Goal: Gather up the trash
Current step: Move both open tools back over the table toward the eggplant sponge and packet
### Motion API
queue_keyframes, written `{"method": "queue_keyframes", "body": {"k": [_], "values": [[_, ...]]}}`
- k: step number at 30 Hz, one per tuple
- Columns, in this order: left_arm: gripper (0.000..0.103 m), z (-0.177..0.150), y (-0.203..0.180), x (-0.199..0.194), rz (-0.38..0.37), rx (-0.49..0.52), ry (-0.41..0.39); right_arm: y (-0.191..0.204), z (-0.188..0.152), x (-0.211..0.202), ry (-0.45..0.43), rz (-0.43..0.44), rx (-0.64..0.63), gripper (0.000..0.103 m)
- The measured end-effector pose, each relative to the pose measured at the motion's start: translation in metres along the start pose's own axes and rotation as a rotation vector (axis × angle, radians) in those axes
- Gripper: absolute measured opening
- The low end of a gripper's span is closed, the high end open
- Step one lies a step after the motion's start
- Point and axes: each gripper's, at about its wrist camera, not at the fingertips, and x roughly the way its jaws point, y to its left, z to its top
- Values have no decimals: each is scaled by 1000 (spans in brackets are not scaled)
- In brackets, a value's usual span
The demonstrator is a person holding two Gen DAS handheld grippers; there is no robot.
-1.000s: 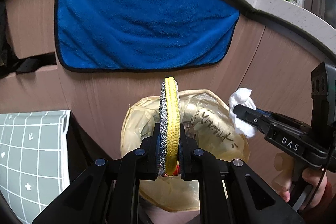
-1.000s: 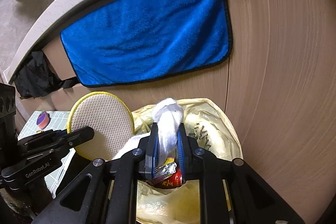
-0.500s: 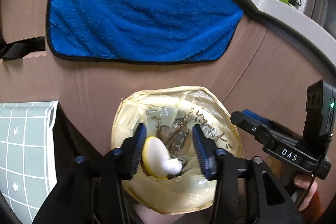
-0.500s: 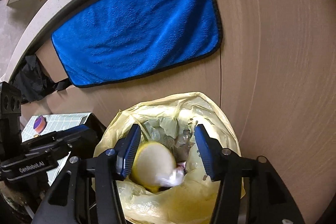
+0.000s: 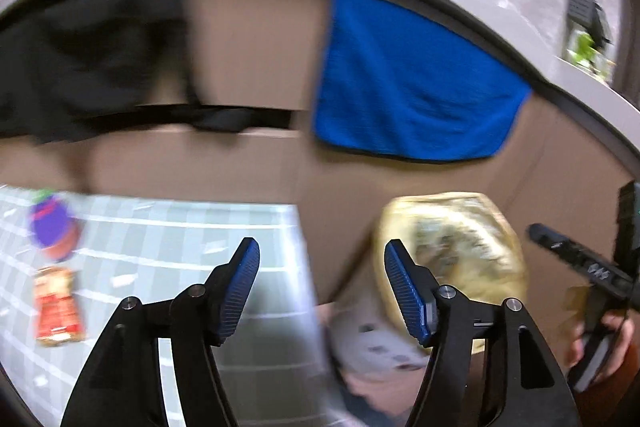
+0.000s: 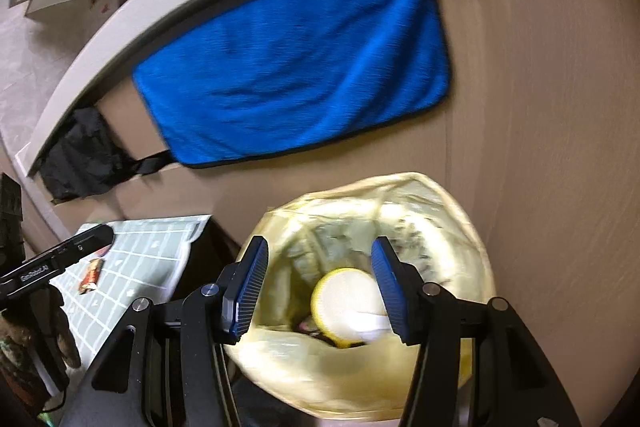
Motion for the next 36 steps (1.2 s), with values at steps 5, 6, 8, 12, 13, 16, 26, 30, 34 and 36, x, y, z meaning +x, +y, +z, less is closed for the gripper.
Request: {"method": "queue_keyframes", "body": {"k": [5, 6, 8, 12, 13, 16, 26, 30, 34, 36], "values": [[66, -16, 89, -29, 148, -127, -3, 47, -1, 11, 24, 62, -54, 52], [66, -19, 105, -34, 171, -158, -3, 60, -2, 16, 36, 77, -67, 52], [67, -28, 136, -44, 207, -218, -6, 80, -3, 24, 55, 99, -88, 52], [70, -48, 188, -53, 247, -333, 19, 124, -7, 41, 92, 143, -133, 52], [71, -53, 195, -55, 247, -348, 24, 134, -7, 45, 100, 157, -140, 52], [73, -65, 212, -59, 246, -373, 41, 167, -11, 57, 128, 203, -167, 52], [74, -82, 258, -121, 257, -383, -63, 291, -26, 112, 220, 380, -378, 52], [74, -86, 283, -133, 231, -429, -77, 357, -32, 148, 239, 460, -512, 57], [74, -94, 300, -135, 230, -447, -56, 415, -38, 205, 295, 486, -608, 57], [74, -98, 305, -137, 231, -445, -44, 434, -39, 226, 290, 468, -646, 57]]}}
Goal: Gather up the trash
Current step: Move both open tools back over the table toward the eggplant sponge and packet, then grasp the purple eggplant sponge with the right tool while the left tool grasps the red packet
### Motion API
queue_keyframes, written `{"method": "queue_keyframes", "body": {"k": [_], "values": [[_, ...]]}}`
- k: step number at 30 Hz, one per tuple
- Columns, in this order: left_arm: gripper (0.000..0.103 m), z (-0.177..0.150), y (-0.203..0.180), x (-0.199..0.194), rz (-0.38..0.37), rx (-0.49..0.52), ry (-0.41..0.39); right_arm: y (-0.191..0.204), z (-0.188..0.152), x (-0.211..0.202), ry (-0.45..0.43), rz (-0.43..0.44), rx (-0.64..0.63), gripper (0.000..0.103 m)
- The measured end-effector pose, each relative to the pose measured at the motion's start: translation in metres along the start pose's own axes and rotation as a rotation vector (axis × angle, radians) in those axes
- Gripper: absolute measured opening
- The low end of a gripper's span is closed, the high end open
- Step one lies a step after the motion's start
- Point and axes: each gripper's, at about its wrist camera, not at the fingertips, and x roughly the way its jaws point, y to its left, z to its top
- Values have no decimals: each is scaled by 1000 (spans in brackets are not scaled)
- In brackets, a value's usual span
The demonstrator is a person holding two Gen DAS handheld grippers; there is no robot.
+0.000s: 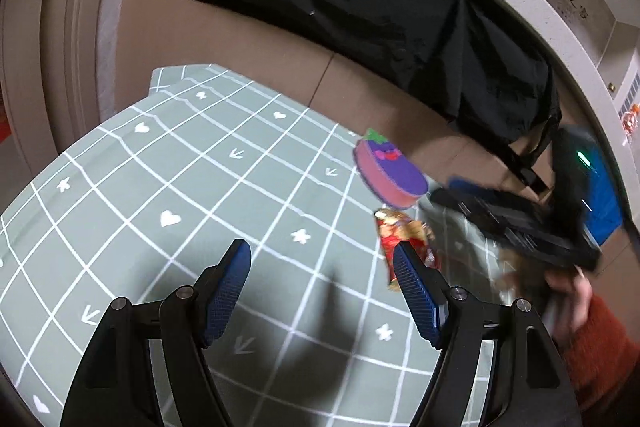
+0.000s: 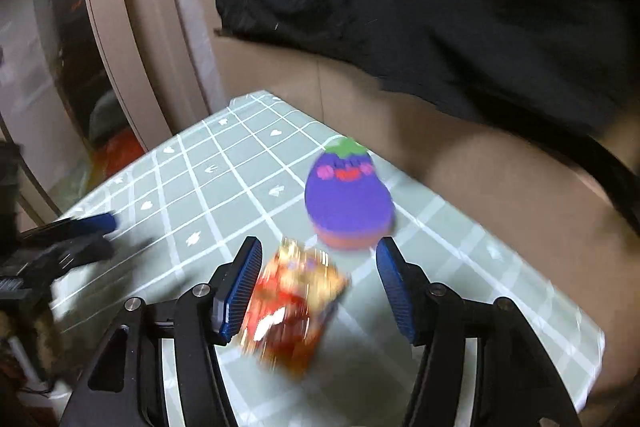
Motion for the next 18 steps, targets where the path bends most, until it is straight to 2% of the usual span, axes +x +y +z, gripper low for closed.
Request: {"method": "queue_keyframes", "body": {"k": [2, 5, 6, 10, 11, 13, 14, 18], "values": [[74, -2, 7, 0, 8, 5, 10, -2, 13, 23, 8, -43, -31, 57], [74, -3, 19, 1, 15, -12, 25, -8, 21, 52, 68, -45, -36, 58], [74, -3, 20, 2, 14, -17, 29, -10, 22, 56, 62, -39, -37, 66], [74, -2, 20, 10, 22, -13, 45, -8, 25, 69, 105, -54, -62, 71], [74, -2, 18, 15, 22, -14, 55, -9, 25, 72, 122, -57, -62, 69], [74, -1, 12, 21, 11, -8, 67, -19, 22, 69, 136, -39, -2, 44], [74, -1, 4, 24, 1, 5, 76, -24, 19, 64, 136, -44, 32, 28], [77, -1, -28, 40, -33, 58, 105, -49, 1, 8, 56, -42, 143, 28]]}}
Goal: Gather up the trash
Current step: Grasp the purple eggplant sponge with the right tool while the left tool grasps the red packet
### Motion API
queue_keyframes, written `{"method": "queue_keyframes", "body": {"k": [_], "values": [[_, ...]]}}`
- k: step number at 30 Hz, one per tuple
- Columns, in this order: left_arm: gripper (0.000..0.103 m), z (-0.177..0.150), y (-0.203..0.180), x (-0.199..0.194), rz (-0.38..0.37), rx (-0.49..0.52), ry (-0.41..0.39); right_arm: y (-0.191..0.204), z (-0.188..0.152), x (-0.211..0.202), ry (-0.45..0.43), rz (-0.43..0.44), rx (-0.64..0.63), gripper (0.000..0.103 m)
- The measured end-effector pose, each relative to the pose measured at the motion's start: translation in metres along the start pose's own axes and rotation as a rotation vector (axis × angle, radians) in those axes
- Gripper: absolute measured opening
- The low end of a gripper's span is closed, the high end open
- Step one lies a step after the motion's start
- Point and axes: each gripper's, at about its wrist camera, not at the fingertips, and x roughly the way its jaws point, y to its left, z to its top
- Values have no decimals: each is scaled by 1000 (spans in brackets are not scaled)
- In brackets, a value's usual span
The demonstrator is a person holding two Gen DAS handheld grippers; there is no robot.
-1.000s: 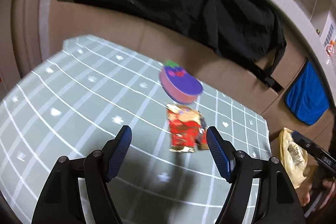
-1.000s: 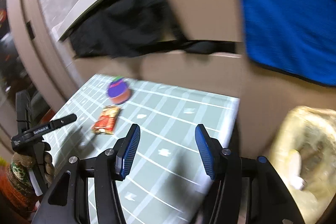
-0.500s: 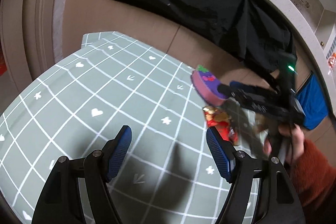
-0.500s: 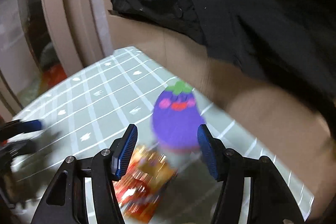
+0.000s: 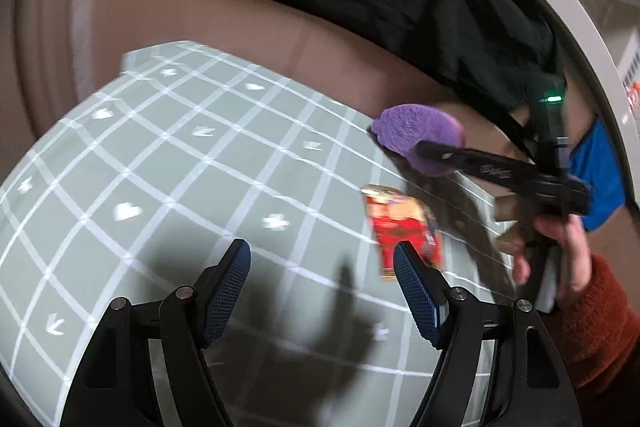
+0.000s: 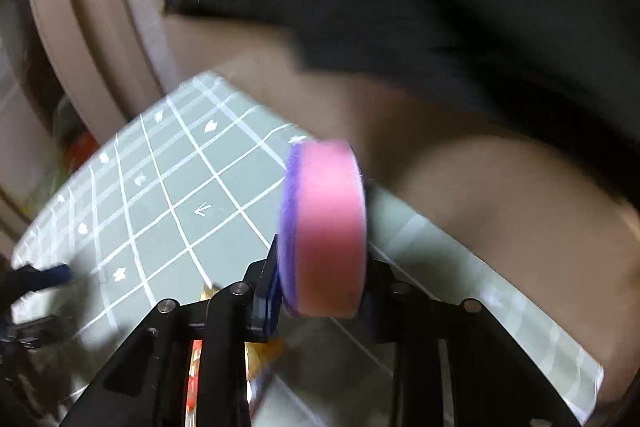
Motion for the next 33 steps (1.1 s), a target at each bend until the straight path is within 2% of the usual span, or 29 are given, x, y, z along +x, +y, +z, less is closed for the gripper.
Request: {"method": "queue_keyframes", "body": {"k": [2, 6, 11, 14, 17, 20, 21, 24, 25, 27, 29, 32, 33], "values": [[81, 1, -23, 17, -14, 39, 32, -10, -10, -27, -31, 3, 26, 28], [81, 2, -61, 49, -6, 95, 94, -26, -36, -81, -76, -9, 48, 28], [81, 6, -96, 79, 100, 155, 99, -32, -72, -130, -114, -68, 33, 28], [81, 8, -101, 93, 158, 150, 117, -37, -93, -143, -117, -80, 37, 28], [80, 9, -104, 102, 230, 164, 100, -45, -113, -154, -118, -78, 63, 28], [78, 10, -103, 105, 268, 167, 87, -46, -126, -157, -121, -64, 85, 28], [76, 10, -104, 106, 283, 172, 83, -48, -129, -156, -121, -54, 97, 28], [50, 9, -99, 100, 288, 171, 65, -46, -137, -150, -115, -9, 132, 28], [31, 8, -98, 98, 272, 164, 62, -44, -141, -147, -111, 2, 140, 28], [25, 5, -88, 87, 208, 130, 66, -41, -145, -144, -103, 13, 147, 29], [21, 0, -85, 78, 206, 129, 60, -39, -150, -139, -89, 18, 149, 29], [21, -10, -82, 58, 182, 132, 48, -36, -154, -135, -71, 27, 149, 31], [21, -14, -81, 50, 175, 135, 41, -35, -155, -134, -68, 31, 147, 37]]}}
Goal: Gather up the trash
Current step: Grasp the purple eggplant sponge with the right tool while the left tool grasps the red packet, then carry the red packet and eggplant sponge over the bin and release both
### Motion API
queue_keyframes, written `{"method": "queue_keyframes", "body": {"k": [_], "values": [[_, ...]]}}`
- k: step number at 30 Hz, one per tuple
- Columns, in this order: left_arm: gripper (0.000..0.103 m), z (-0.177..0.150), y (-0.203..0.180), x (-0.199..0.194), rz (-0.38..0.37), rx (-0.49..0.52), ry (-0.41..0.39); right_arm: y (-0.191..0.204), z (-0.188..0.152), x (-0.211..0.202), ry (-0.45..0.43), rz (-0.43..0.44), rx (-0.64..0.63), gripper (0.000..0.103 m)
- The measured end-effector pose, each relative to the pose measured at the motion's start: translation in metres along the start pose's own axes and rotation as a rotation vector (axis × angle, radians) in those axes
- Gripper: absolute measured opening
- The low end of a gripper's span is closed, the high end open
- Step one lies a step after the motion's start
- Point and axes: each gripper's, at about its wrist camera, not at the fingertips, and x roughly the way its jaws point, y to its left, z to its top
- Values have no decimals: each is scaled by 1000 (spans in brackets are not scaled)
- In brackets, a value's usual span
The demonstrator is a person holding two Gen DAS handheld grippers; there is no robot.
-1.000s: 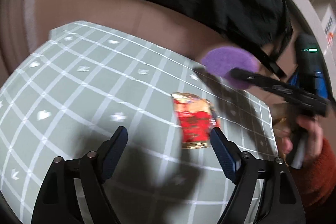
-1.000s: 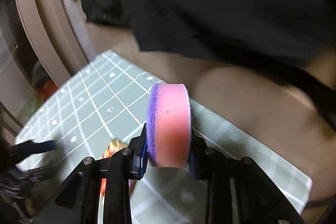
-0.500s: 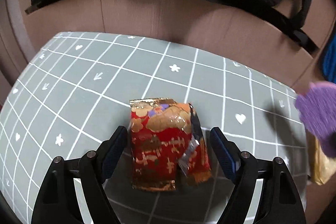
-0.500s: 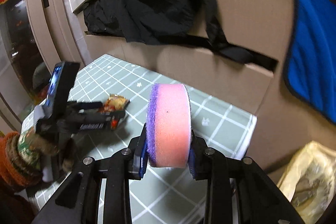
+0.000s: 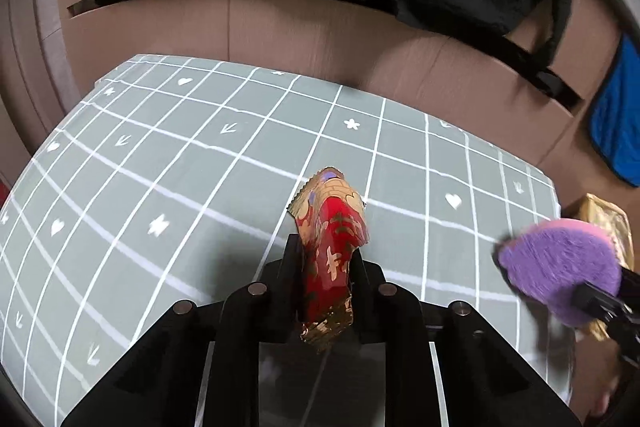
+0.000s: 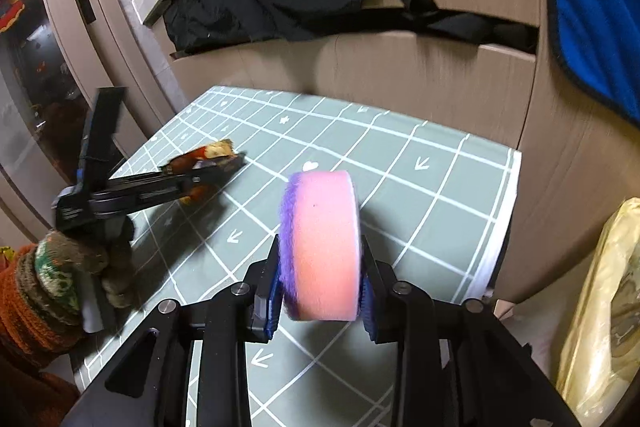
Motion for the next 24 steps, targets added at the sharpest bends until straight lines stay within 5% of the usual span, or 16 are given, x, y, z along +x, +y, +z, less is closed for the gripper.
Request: {"method": "queue_keyframes", "body": {"k": [3, 9, 12, 24], "values": [[21, -12, 1, -20, -25, -2, -11, 3, -1, 1, 9, 3, -16, 46], [21, -25, 0, -43, -69, -13, -31, 13, 0, 19, 70, -61, -69, 45], [21, -25, -4, -51, -80, -1, -57, 12, 0, 22, 81, -66, -65, 29], [21, 6, -55, -103, -157, 82, -240, 13, 30, -56, -135, -75, -45, 29]]}}
